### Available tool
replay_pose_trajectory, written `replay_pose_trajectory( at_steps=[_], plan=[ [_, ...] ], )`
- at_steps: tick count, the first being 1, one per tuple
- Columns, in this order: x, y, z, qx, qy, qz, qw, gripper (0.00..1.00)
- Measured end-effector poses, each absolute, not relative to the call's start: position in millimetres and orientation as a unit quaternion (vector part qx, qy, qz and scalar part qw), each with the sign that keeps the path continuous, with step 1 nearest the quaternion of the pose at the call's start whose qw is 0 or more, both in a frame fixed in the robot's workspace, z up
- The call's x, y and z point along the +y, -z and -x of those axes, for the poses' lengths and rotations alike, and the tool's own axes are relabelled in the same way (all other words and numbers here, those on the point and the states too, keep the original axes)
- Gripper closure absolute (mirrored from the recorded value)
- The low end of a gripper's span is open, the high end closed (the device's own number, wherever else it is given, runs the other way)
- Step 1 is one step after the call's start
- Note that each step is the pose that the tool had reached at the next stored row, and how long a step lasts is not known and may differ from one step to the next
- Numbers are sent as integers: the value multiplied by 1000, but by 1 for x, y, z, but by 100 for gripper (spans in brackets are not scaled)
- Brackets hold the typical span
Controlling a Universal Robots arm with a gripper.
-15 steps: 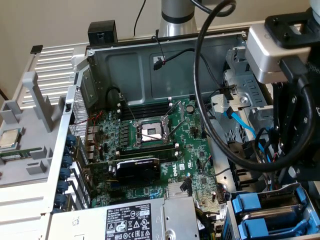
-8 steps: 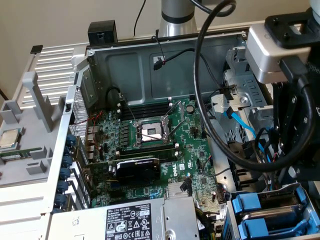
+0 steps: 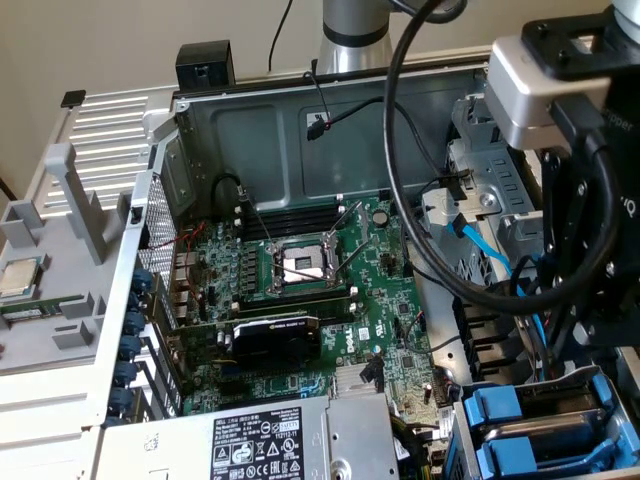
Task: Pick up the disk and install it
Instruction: 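Insert the second disk wire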
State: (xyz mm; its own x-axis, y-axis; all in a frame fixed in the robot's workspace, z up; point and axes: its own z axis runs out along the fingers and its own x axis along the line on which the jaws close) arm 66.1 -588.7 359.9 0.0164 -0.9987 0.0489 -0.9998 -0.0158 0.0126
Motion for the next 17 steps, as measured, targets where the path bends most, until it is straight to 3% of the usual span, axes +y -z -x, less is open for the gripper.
replay_pose_trajectory(
  at_steps=[11, 17],
  plan=[
    [-589, -360, -66, -725, -2, -688, 35, 83],
    [-589, -359, -67, -737, -5, -675, 42, 83]
  ],
)
